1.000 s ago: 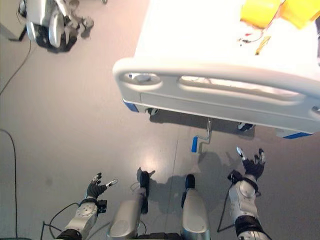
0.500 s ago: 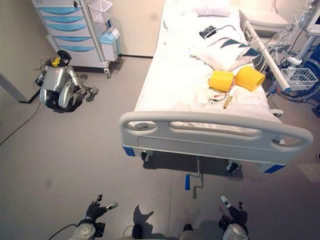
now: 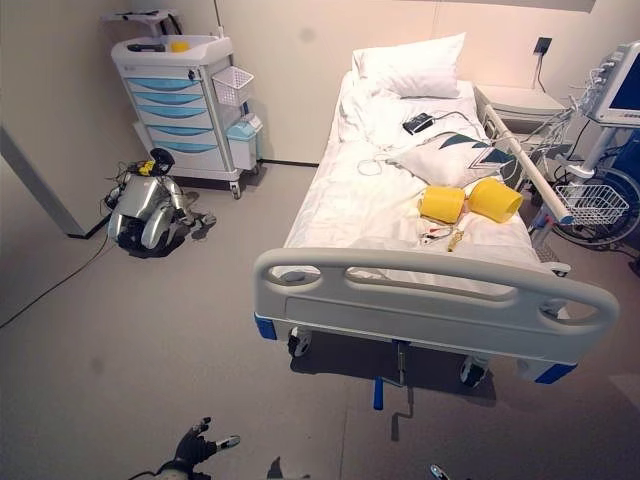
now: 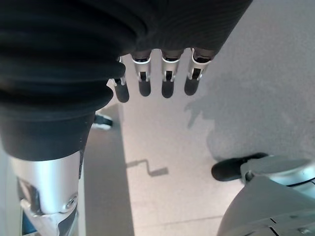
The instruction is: Raise the hospital bed
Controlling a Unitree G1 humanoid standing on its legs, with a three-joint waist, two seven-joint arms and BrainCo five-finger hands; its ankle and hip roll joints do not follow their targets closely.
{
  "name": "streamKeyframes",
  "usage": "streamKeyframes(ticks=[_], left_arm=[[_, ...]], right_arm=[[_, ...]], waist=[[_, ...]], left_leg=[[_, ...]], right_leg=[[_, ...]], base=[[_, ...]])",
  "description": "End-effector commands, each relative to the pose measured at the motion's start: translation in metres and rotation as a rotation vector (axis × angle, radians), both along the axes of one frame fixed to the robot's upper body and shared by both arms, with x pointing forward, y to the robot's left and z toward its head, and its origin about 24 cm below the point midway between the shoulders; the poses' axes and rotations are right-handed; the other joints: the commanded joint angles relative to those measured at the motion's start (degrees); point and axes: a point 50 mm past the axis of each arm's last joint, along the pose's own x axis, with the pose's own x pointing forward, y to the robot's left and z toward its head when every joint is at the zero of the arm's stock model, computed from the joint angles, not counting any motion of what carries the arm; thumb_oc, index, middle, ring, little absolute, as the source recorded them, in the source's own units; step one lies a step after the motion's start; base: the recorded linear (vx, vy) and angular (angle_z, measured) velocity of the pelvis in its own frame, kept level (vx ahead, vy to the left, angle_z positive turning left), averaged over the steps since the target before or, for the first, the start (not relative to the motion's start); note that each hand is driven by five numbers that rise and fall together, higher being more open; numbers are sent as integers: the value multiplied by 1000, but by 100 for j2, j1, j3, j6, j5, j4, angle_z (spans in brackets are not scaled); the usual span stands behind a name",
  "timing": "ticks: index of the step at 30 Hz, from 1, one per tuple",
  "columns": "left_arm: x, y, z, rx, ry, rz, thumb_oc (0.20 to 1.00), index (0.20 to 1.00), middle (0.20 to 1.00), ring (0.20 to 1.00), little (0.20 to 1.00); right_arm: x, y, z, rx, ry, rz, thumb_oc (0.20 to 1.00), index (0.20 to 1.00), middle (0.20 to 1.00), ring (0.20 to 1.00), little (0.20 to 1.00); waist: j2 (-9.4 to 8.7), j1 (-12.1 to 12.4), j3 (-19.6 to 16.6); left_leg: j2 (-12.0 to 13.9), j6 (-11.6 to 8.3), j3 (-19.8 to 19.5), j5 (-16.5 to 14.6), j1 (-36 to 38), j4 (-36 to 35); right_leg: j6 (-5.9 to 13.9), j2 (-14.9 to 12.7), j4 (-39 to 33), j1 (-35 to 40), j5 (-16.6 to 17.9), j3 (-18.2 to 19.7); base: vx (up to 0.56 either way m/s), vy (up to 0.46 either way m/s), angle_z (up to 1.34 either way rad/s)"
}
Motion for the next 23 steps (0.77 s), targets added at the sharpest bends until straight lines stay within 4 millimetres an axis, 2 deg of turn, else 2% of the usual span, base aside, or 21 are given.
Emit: streamKeyframes(ticks=[1, 6, 23], left_arm=[[22, 2, 5, 21, -32, -19, 1000, 1000, 1000, 1000, 1000], [20, -4, 2, 2, -23, -7, 1000, 1000, 1000, 1000, 1000], [21, -7, 2, -26, -26, -13, 1000, 1000, 1000, 1000, 1000]], right_arm=[[40, -4, 8, -22, -110, 38, 1000, 1000, 1000, 1000, 1000], [51, 3, 8, -15, -131, 82, 1000, 1000, 1000, 1000, 1000], [50, 5, 7, 5, -126, 114, 1000, 1000, 1000, 1000, 1000]], waist=[[-72, 69, 229], [-42, 5, 221], [-76, -10, 158]], left_leg=[[-108, -21, -50, -256, 113, 184], [-91, -11, 46, -247, 128, 164], [-58, -32, 79, -248, 147, 136]], right_leg=[[378, -151, 473, -343, 331, 41], [366, -127, 449, -417, 359, 167], [365, -113, 353, -368, 377, 186]], base=[[0, 0, 0], [-6, 7, -8], [1, 0, -1]])
